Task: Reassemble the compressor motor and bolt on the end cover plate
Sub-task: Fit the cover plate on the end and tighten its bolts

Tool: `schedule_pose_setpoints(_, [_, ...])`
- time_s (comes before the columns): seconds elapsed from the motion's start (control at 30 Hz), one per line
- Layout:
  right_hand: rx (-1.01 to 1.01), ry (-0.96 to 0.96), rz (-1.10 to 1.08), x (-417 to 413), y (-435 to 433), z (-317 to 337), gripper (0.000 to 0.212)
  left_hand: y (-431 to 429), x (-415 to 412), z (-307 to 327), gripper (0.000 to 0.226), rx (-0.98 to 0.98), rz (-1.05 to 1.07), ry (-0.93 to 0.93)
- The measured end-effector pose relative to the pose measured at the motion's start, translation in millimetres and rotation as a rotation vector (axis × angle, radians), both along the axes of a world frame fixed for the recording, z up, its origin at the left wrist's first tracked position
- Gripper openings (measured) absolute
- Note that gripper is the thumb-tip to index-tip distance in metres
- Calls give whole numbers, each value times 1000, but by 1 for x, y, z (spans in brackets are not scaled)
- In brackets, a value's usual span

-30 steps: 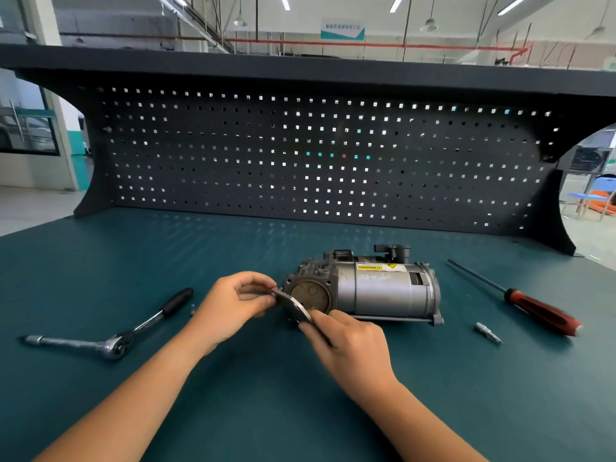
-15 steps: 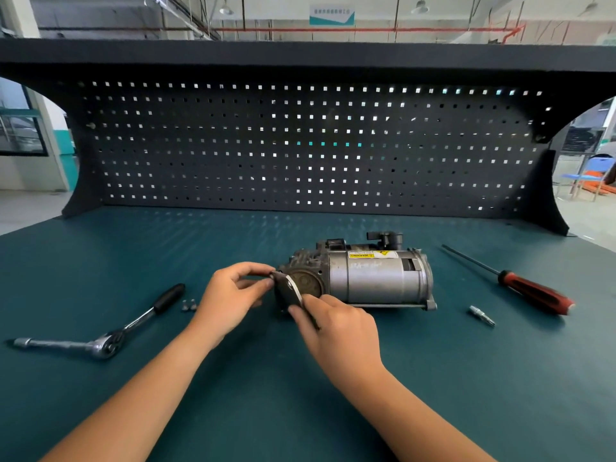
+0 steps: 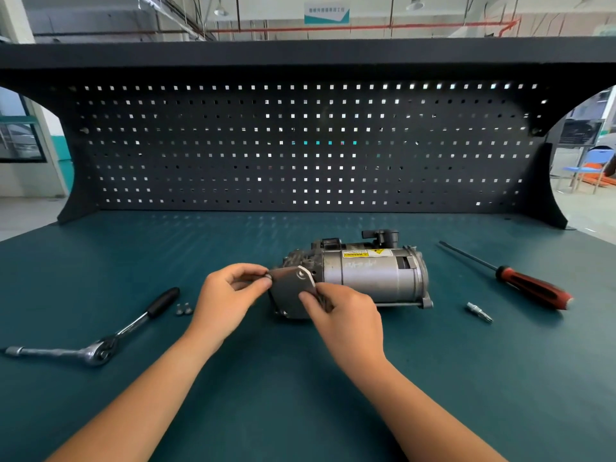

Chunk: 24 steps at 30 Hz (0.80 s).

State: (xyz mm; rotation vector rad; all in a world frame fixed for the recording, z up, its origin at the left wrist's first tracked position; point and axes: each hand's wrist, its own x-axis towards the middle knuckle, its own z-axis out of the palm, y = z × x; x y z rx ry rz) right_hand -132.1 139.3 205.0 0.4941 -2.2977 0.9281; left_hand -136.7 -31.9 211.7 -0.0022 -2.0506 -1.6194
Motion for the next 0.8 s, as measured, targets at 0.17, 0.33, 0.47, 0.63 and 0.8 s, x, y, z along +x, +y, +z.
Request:
schedule_pose_setpoints(0.17, [-112, -95, -79, -12, 4, -1, 35, 5, -2, 0, 18, -23, 20, 28])
schedule_pose_setpoints(0.33, [-167, -148, -93, -18, 11, -2, 43, 5, -1, 0, 23, -24, -17, 14])
schedule_pose_setpoints(0.47, [-170, -185, -72, -17, 10, -1, 41, 5, -3, 0, 19, 52, -10, -29])
schedule_pose_setpoints(0.63, [-171, -202, -30, -11, 3, -4, 25, 11, -2, -7, 9, 278, -2, -115])
schedule_pose_setpoints(0.8, [-86, -293, -2, -4, -3, -4, 24, 12, -2, -9, 9, 210, -23, -112])
